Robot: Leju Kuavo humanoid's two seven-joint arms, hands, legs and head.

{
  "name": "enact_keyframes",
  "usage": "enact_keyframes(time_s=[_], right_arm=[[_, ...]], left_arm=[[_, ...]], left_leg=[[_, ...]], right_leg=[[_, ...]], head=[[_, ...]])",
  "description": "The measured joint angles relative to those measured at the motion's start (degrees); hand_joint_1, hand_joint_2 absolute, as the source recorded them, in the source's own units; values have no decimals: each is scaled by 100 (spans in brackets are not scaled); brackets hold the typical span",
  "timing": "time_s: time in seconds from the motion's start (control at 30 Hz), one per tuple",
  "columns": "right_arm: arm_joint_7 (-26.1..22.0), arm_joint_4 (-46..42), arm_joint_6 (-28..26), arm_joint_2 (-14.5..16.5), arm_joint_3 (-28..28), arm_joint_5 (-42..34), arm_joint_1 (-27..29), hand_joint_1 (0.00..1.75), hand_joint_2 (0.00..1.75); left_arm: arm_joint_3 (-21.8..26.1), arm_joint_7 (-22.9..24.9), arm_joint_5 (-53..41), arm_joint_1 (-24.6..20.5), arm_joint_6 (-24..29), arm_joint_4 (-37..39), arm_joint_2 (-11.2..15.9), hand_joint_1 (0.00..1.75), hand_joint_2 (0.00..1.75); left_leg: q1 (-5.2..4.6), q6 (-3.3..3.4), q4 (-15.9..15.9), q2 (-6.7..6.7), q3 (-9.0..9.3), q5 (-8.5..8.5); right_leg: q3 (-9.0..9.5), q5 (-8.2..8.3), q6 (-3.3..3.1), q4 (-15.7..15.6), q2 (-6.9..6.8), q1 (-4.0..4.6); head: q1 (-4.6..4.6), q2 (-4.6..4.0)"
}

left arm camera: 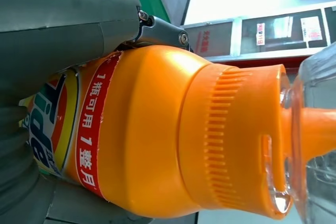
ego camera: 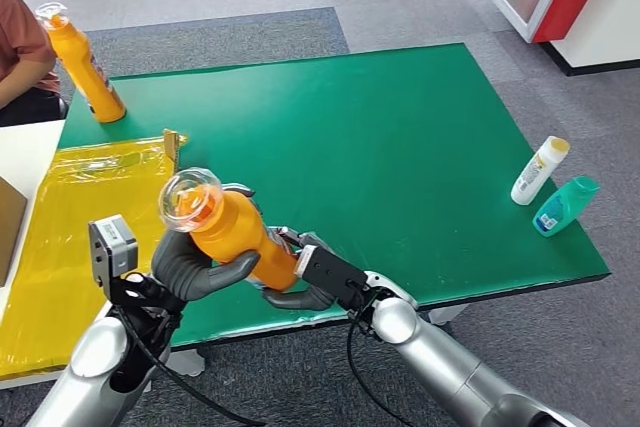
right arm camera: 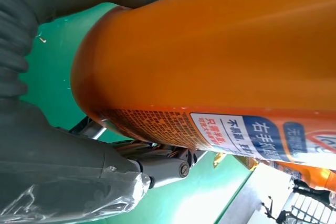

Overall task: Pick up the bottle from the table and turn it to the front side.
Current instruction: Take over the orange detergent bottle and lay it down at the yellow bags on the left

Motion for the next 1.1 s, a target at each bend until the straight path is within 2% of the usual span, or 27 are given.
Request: enact_keyframes(time_s=[0.07, 0.1, 0.23, 0.47, 0.77, 0.93, 1.1], right_arm=[[0, -1, -3, 0, 0, 1, 0, 175, 175], [-1, -1, -5, 0, 0, 1, -1, 171, 175], [-5, -2, -14, 0, 2, -1, -1, 0, 175], [16, -3, -96, 3, -14, -106, 28, 0, 175], [44, -97, -249, -16, -389, -149, 248, 0, 175], [-15, -345, -278, -108, -795, -149, 682, 0, 175], [-82, -753, -164, -156, -1202, -109, 1285, 0, 175]], left_arm=[[1, 0, 32, 0, -14, 0, 1, 175, 175], [3, 0, 60, 0, -27, 0, 2, 175, 175], [17, -1, 138, 1, -68, 0, 10, 175, 175], [77, 45, -1, -1, 57, 4, 49, 175, 175], [672, 329, -1043, -46, 408, 202, 422, 175, 175], [999, 712, -2291, -54, 652, 417, 778, 175, 175], [1150, 1299, -4440, -120, 891, 703, 1304, 175, 175]], left_leg=[[0, 0, 0, 0, 0, 0], [0, 0, 0, 0, 0, 0], [0, 0, 0, 0, 0, 0], [0, 0, 0, 0, 0, 0], [4, -3, 0, 1, 0, 2], [4, -3, 0, 0, 0, 0], [6, -7, 0, 2, -1, -3]], right_leg=[[0, 0, 0, 0, 0, 0], [0, 0, 0, 0, 0, 0], [0, 0, 0, 0, 0, 0], [-1, 0, 0, 0, 0, 0], [-3, 0, -1, 1, 1, 3], [-4, -1, -2, 1, 1, 3], [-8, -5, -8, 1, 2, 7]], head=[[0, 0], [0, 0], [0, 0], [1, 0], [1, 0], [0, 0], [0, 0]])
